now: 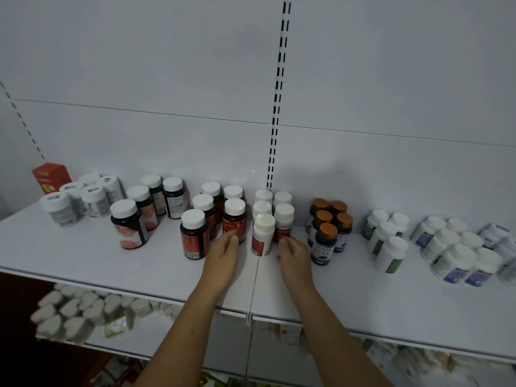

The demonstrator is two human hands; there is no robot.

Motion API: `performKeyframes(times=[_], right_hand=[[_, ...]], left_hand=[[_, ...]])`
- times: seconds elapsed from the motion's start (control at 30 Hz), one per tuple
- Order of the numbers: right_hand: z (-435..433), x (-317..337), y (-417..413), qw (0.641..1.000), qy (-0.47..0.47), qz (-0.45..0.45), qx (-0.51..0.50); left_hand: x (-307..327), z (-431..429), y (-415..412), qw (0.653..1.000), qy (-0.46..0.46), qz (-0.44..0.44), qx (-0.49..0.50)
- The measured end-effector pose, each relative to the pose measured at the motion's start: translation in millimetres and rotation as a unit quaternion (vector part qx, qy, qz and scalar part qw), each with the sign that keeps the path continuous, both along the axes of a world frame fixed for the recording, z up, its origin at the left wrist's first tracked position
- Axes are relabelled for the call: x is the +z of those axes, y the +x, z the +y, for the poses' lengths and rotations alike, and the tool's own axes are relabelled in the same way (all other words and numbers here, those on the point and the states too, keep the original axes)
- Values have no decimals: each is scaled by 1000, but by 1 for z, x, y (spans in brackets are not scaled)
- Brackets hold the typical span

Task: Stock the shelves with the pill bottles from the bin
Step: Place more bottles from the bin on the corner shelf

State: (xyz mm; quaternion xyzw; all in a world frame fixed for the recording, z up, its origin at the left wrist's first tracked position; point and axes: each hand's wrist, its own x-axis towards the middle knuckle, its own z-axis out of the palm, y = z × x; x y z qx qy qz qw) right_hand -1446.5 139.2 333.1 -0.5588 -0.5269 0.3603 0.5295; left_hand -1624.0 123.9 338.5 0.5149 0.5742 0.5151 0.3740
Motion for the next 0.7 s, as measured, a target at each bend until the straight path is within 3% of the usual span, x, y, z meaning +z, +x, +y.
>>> performKeyframes(times=[0.3, 0.7], right_hand=[[-4, 1, 2, 1000, -1, -22, 1], [4, -17, 1, 999, -32, -21, -10]], left_hand=[[7, 1, 8, 997, -35, -59, -45], [-1, -1, 7, 998, -23, -44, -36]])
